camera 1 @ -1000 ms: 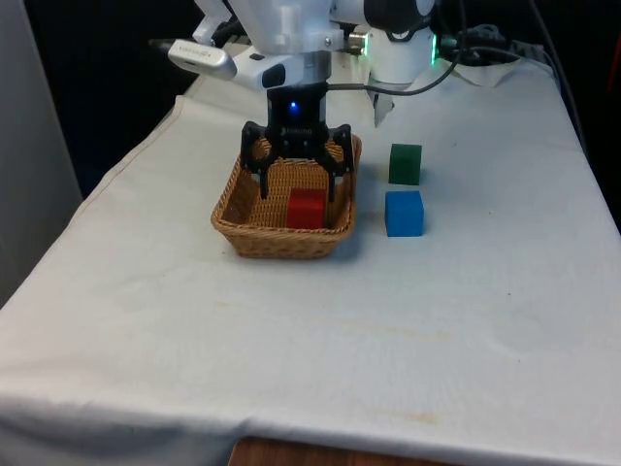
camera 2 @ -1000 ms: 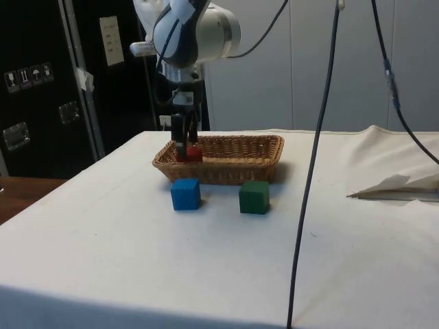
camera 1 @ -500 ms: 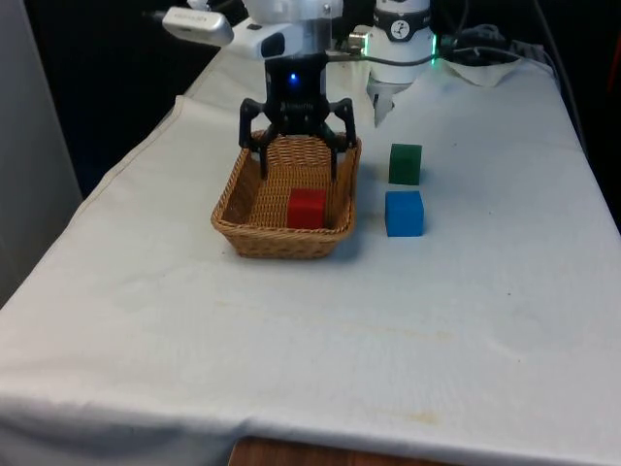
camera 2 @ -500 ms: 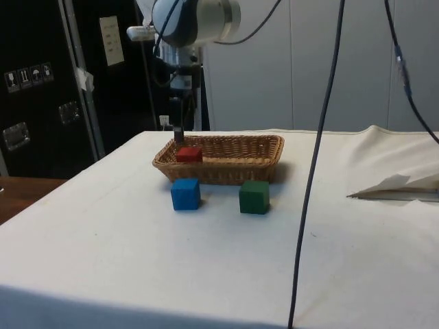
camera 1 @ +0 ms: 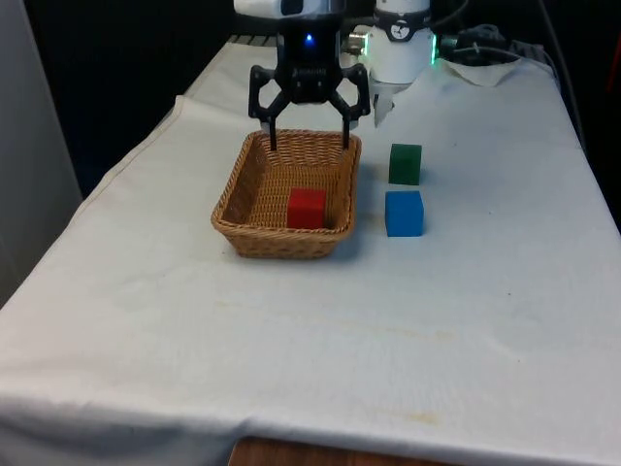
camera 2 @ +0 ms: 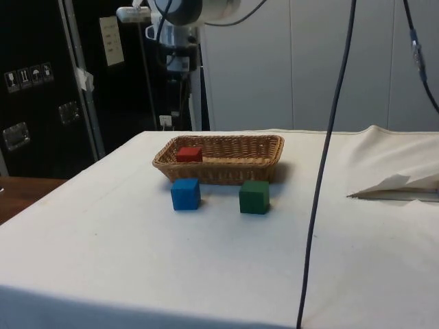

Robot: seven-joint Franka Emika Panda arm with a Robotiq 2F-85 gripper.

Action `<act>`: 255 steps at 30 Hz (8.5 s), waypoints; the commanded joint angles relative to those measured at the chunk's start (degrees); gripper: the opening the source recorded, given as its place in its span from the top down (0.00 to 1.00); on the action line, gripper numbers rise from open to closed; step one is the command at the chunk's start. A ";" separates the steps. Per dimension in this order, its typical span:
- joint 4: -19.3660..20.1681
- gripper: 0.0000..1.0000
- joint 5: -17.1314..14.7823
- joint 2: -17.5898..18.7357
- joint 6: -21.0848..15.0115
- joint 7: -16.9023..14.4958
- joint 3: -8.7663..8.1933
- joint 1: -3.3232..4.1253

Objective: Pick up exactly two blocks and place them into the basket.

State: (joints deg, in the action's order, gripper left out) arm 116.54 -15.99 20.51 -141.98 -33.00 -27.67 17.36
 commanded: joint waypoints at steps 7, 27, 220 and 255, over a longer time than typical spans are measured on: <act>0.97 0.00 4.41 -2.58 0.34 1.60 -0.29 1.26; 0.11 0.00 13.69 -2.98 0.74 10.66 2.98 2.64; 3.32 0.00 11.00 9.05 -7.39 3.09 13.24 0.80; 4.41 0.00 10.54 9.74 -9.63 -1.20 12.15 0.40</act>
State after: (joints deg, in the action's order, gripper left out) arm 120.89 -5.27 30.14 -151.09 -33.75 -15.76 18.11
